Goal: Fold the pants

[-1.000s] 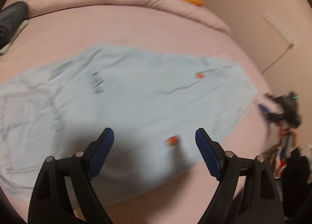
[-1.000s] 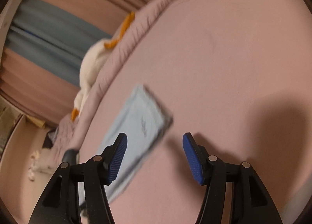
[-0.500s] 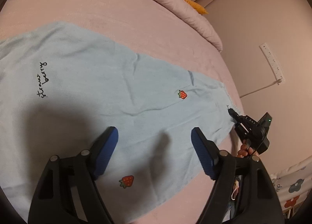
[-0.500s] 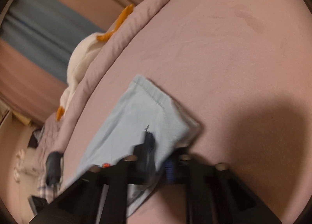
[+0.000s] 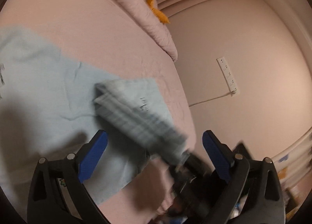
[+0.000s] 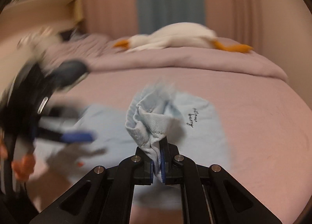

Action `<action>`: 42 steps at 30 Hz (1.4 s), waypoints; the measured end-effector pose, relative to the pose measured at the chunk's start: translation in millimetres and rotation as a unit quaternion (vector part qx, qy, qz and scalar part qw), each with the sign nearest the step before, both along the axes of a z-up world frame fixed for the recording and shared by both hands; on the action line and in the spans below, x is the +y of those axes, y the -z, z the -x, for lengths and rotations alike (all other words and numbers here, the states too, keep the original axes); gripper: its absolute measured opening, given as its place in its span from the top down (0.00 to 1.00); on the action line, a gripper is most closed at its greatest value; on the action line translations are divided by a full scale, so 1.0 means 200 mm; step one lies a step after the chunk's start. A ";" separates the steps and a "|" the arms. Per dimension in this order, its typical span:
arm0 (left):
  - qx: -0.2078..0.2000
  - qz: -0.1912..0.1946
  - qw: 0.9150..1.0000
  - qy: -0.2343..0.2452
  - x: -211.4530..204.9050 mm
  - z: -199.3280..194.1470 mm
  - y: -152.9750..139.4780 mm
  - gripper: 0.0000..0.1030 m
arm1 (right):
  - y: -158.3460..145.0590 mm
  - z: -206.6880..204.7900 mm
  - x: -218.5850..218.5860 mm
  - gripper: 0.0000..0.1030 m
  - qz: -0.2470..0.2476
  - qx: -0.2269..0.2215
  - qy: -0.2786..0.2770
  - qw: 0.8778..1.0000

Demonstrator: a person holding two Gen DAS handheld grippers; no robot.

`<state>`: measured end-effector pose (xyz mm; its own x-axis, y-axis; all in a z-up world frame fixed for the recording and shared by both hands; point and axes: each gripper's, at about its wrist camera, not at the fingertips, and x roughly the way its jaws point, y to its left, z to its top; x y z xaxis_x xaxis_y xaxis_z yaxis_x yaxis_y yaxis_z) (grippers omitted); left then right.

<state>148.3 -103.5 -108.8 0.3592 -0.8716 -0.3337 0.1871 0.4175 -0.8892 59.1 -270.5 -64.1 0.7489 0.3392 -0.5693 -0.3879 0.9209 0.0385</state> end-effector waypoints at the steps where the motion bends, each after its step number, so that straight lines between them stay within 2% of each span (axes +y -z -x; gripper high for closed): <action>1: 0.024 0.005 1.000 0.000 0.00 -0.02 0.05 0.04 | 0.03 0.02 0.09 0.93 0.014 0.002 -0.015 1.000; 3: 0.057 0.021 0.998 -0.003 0.02 -0.02 0.13 0.10 | 0.10 0.06 0.23 0.93 0.035 0.014 -0.045 0.998; 4: 0.058 0.022 0.998 -0.008 0.03 -0.01 0.14 0.15 | 0.11 0.06 0.28 0.93 0.041 0.017 -0.053 0.998; 6: 0.048 0.016 0.999 -0.012 0.06 0.00 0.12 0.45 | 0.13 0.09 0.35 0.93 0.058 0.021 -0.070 0.996; 7: 0.040 0.001 0.999 -0.017 0.09 0.00 0.10 0.56 | 0.13 0.11 0.39 0.93 0.071 0.017 -0.079 0.994; 8: 0.033 -0.010 0.999 -0.021 0.11 0.01 0.09 0.82 | 0.13 0.12 0.42 0.93 0.081 0.014 -0.083 0.993; 9: 0.019 -0.023 0.999 -0.029 0.15 0.02 0.06 0.86 | 0.13 0.13 0.45 0.93 0.094 0.010 -0.086 0.992; 11: -0.010 -0.034 0.998 -0.048 0.23 0.07 0.01 0.86 | 0.11 0.15 0.47 0.93 0.107 -0.002 -0.086 0.991; 15: -0.064 -0.071 0.993 -0.070 0.36 0.13 -0.08 0.88 | 0.05 0.14 0.55 0.93 0.098 -0.013 -0.101 0.990; 16: -0.068 -0.078 0.992 -0.072 0.38 0.13 -0.07 0.88 | 0.04 0.15 0.59 0.93 0.099 -0.017 -0.109 0.989; 19: -0.069 -0.122 0.986 -0.087 0.46 0.16 -0.02 0.91 | 0.07 0.18 0.71 0.93 0.111 -0.022 -0.131 0.985; 20: -0.064 -0.130 0.986 -0.088 0.48 0.16 0.00 0.91 | 0.09 0.18 0.74 0.92 0.113 -0.018 -0.137 0.984; 21: -0.054 -0.153 0.982 -0.091 0.50 0.16 0.03 0.90 | 0.11 0.18 0.77 0.92 0.113 -0.010 -0.145 0.983; 22: -0.047 -0.197 0.974 -0.104 0.52 0.17 0.07 0.90 | 0.14 0.18 0.79 0.92 0.110 -0.003 -0.152 0.982; 23: -0.037 -0.222 0.968 -0.111 0.53 0.17 0.11 0.84 | 0.17 0.17 0.81 0.92 0.108 0.006 -0.160 0.981; 24: -0.024 -0.237 0.964 -0.115 0.55 0.17 0.14 0.82 | 0.22 0.15 0.84 0.86 0.115 0.030 -0.170 0.978; 26: -0.019 -0.228 0.966 -0.119 0.60 0.19 0.16 0.80 | 0.30 0.11 0.87 0.77 0.126 0.073 -0.167 0.975; 28: -0.033 -0.250 0.959 -0.129 0.63 0.21 0.11 0.69 | 0.30 0.10 0.84 0.71 0.109 0.082 -0.167 0.977; 29: -0.039 -0.260 0.956 -0.134 0.64 0.21 0.08 0.58 | 0.29 0.09 0.82 0.61 0.097 0.095 -0.169 0.976; 30: -0.045 -0.260 0.954 -0.140 0.67 0.22 0.07 0.54 | 0.27 0.08 0.79 0.54 0.086 0.109 -0.169 0.976; 32: -0.055 -0.251 0.955 -0.151 0.72 0.23 0.03 0.54 | 0.20 0.08 0.70 0.53 0.048 0.131 -0.170 0.976; 34: -0.057 -0.239 0.957 -0.155 0.74 0.23 -0.01 0.54 | 0.11 0.10 0.58 0.53 0.010 0.123 -0.166 0.978; 36: -0.056 -0.225 0.960 -0.155 0.69 0.21 -0.04 0.54 | 0.02 0.09 0.44 0.53 -0.022 0.109 -0.137 0.984; 38: -0.058 -0.220 0.962 -0.152 0.66 0.21 -0.05 0.54 | -0.02 0.04 0.33 0.53 -0.042 0.113 -0.106 0.987; 40: -0.053 -0.206 0.968 -0.137 0.60 0.19 -0.06 0.54 | -0.05 0.02 0.24 0.53 -0.069 0.111 -0.095 0.987; 42: -0.051 -0.193 0.973 -0.114 0.51 0.19 -0.07 0.54 | -0.06 0.02 0.20 0.53 -0.047 0.095 -0.068 0.992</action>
<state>110.8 -0.9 -94.5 0.5774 -0.5824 -0.5722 0.1298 0.7574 -0.6399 55.3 -231.4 -53.0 0.5747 0.4878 -0.6571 -0.4859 0.8495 0.2056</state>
